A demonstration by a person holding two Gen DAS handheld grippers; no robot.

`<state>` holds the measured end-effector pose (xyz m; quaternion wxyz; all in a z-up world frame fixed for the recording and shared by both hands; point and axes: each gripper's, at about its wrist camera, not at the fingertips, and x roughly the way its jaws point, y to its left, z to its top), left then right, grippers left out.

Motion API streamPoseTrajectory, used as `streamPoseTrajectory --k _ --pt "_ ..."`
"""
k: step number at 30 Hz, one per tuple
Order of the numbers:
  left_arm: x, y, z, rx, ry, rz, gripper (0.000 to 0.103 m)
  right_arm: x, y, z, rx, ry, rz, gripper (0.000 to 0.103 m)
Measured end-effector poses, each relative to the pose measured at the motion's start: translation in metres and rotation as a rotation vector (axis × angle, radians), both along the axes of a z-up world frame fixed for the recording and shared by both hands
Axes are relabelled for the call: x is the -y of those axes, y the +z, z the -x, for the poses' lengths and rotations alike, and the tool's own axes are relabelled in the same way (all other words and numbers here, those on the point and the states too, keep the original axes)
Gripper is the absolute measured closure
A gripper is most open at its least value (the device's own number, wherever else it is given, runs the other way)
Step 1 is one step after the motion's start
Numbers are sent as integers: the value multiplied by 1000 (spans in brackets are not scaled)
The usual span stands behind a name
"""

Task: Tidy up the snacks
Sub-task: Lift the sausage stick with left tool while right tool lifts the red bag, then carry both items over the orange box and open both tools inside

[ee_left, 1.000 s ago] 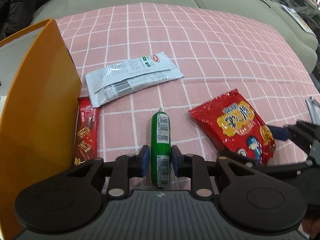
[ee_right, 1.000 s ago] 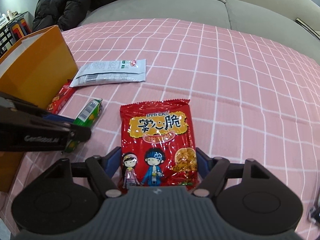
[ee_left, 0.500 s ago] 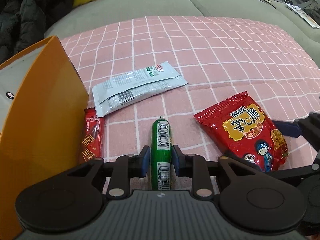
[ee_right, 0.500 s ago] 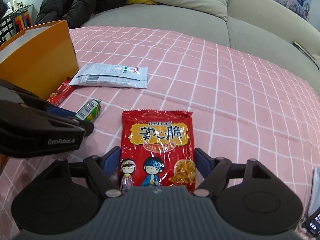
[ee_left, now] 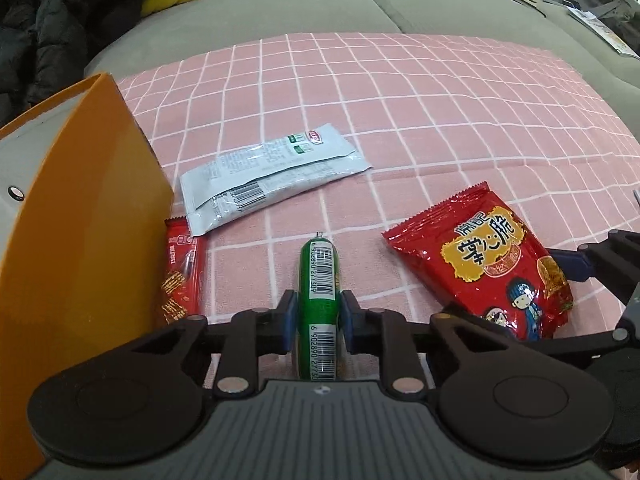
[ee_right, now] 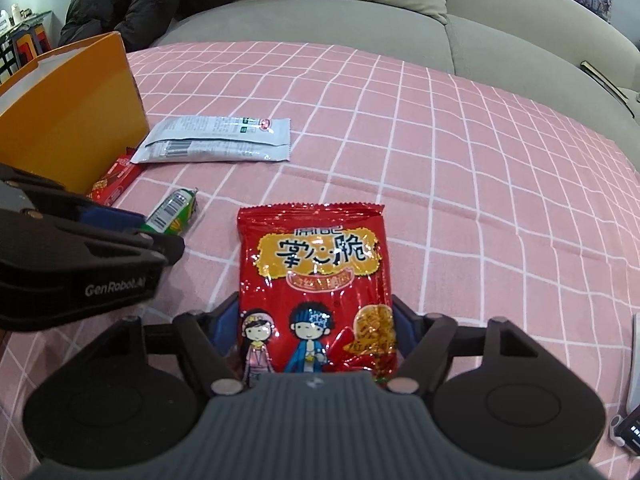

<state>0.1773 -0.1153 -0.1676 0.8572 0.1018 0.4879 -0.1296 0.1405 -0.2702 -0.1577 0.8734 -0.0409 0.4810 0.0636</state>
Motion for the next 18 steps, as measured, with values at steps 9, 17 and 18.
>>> streamPoseTrajectory --k 9,17,18 --pt "-11 31 18 29 -4 41 78 4 22 16 8 -49 -40 36" --pt "-29 82 43 88 -17 83 78 -1 71 49 90 -95 -83 36" --pt "-33 89 45 91 -18 93 78 -3 79 54 108 -91 -87 36"
